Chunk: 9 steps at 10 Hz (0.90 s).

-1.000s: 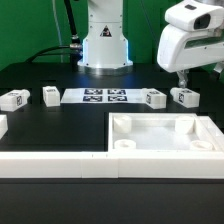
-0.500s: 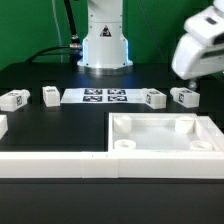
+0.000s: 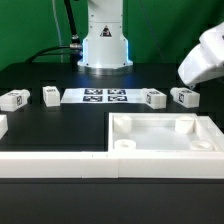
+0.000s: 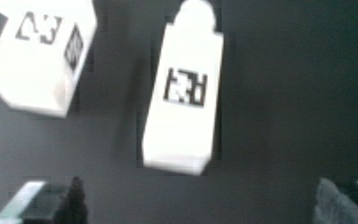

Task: Assemble square table

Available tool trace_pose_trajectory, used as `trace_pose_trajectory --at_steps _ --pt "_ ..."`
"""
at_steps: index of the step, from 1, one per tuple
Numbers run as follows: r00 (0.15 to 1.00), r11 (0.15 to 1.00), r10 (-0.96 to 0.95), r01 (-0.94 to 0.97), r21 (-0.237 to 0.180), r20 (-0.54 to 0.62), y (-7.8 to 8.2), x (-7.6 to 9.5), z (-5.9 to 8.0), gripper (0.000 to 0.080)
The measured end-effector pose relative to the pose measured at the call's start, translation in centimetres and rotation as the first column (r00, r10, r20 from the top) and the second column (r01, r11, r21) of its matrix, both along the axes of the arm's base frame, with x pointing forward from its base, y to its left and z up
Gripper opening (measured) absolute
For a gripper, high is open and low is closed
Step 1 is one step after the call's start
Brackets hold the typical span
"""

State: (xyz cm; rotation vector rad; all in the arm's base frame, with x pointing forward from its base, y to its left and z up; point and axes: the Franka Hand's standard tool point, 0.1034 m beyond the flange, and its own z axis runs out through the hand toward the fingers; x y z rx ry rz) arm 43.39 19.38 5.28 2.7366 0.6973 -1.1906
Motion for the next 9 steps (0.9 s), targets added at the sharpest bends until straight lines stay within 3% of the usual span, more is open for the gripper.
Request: trace_pose_trajectory --at_steps 1,2,7,9 --pt "0.996 0.999 0.01 -0.014 -0.043 -0.094 0.0 -1.1 -0.2 0.0649" --pt "0.994 0.999 0.018 -0.022 -0.034 -0.111 0.0 -1.1 -0.9 0.0649" --pt "0.997 0.998 -0.026 0.022 -0.052 -0.071 -0.9 -1.3 -0.9 0.0649" --pt "0.998 1.0 0.004 -0.005 -0.025 -0.06 -1.8 -2.1 -0.3 0.0649"
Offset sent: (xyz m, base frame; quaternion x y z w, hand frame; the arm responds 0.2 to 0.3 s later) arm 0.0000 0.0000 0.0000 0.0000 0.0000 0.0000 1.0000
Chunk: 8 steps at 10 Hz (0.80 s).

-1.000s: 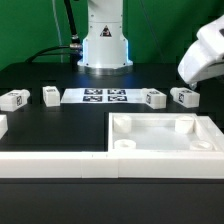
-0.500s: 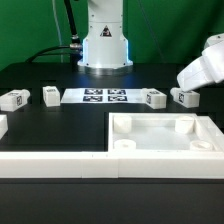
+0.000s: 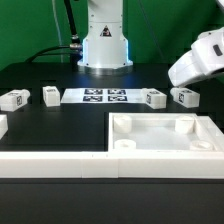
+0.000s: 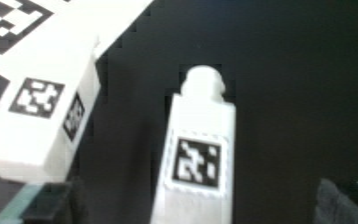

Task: Assemble square table

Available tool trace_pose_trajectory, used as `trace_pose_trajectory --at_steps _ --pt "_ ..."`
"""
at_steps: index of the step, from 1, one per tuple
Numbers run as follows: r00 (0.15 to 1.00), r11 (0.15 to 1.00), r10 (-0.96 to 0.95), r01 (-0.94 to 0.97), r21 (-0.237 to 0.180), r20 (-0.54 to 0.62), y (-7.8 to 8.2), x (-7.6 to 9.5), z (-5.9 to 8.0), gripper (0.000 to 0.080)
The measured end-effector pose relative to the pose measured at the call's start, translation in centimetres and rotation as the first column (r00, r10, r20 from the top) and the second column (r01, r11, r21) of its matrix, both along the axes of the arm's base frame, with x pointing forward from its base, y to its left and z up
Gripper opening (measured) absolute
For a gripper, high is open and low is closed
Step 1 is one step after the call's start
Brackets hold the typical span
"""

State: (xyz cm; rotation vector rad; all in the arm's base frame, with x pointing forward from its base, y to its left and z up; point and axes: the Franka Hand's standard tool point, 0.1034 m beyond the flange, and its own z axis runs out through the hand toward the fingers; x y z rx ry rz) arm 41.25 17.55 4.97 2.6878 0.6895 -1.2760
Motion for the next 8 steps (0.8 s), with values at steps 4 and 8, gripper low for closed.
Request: trace_pose_trajectory --at_steps 4,8 --pt "1.0 1.0 -0.009 0.009 -0.011 0.0 0.2 0.0 -0.3 0.0649" --pt "0.986 0.983 -0.151 0.157 -0.094 0.064 -0.2 -0.6 -3.0 0.0649"
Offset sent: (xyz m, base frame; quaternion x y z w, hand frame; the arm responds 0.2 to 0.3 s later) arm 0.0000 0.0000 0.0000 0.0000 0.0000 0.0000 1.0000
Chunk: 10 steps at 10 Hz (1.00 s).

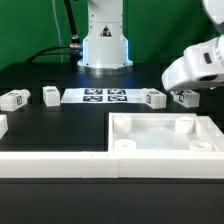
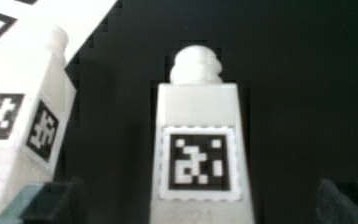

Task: Assemble square table

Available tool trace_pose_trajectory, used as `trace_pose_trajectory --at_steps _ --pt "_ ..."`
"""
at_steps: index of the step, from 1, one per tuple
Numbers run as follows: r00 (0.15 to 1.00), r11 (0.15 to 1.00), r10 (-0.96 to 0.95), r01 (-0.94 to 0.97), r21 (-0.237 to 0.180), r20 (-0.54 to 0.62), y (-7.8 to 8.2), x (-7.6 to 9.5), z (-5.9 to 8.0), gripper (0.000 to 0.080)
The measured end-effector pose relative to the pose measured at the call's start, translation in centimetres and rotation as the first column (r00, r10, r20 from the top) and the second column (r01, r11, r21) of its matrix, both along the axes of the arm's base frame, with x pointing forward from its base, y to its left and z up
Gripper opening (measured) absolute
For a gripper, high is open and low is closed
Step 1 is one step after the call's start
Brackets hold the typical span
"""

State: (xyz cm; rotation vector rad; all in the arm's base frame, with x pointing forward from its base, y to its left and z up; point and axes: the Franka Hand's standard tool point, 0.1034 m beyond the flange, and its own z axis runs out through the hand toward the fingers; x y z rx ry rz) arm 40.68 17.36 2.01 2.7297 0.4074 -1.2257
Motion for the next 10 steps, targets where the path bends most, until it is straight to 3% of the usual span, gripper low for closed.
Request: trace_pose_trajectory --at_steps 5,7,8,9,10 --pt "1.0 1.0 -0.011 0.011 0.011 -0.009 0.6 -0.41 -1.29 0.0649" --pt "1.0 1.0 -0.01 0.011 0.011 -0.009 0.6 -0.43 -1.31 0.04" --pt "1.0 1.0 -0.01 0.01 0.011 -0.009 0.6 -0.43 -1.3 0.04" --pt "1.0 1.0 -0.01 0.01 0.012 -0.009 0.61 -0.42 -1.3 0.0288" --pt "1.0 1.0 -0.01 0.01 0.011 -0.009 0.61 -0.43 -1.3 0.0288"
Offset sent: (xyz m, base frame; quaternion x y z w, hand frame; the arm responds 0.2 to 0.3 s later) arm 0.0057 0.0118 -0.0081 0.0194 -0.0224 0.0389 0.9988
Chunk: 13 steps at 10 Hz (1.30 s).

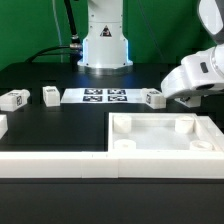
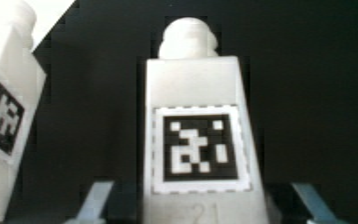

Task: Assemble square table

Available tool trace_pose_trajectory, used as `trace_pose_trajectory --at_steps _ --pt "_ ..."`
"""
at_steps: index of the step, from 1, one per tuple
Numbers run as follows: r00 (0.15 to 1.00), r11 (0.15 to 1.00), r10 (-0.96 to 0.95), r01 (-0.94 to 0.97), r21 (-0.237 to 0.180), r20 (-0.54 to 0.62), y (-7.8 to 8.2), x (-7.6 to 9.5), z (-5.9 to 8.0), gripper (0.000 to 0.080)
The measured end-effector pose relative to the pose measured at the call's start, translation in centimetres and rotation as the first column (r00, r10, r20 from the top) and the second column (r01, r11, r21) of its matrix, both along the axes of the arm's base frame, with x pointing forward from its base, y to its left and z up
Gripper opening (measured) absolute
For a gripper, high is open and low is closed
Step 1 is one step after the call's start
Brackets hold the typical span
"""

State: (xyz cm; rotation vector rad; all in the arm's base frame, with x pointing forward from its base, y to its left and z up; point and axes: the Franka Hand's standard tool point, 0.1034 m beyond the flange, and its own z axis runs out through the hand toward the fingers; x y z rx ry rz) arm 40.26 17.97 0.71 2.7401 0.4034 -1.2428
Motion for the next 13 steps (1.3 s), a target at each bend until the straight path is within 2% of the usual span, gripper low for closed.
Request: trace_pose_trajectory --at_steps 5,6,7,9,10,11,13 --pt "1.0 1.0 0.0 0.0 0.001 0.002 0.0 0.3 0.3 0.0288" --pt "1.0 1.0 0.003 -0.003 0.003 -0.007 -0.4 1.7 2.6 0.0288" --pt "1.0 1.0 -0.007 0.007 0.025 0.017 -0.9 3.7 5.5 0.0288" --pt "0.998 0.998 -0.036 0.033 0.06 0.055 -3.7 5.4 9.7 0.0288" --pt "0.997 0.997 -0.057 0.054 0.055 0.043 -4.6 5.1 10.4 0.0288" --pt "0.997 0.997 -0.056 0.053 0.059 0.048 -4.4 5.1 9.9 0.0288" --pt "0.978 0.994 -0.069 0.051 0.098 0.197 -4.1 6.5 9.8 0.0288"
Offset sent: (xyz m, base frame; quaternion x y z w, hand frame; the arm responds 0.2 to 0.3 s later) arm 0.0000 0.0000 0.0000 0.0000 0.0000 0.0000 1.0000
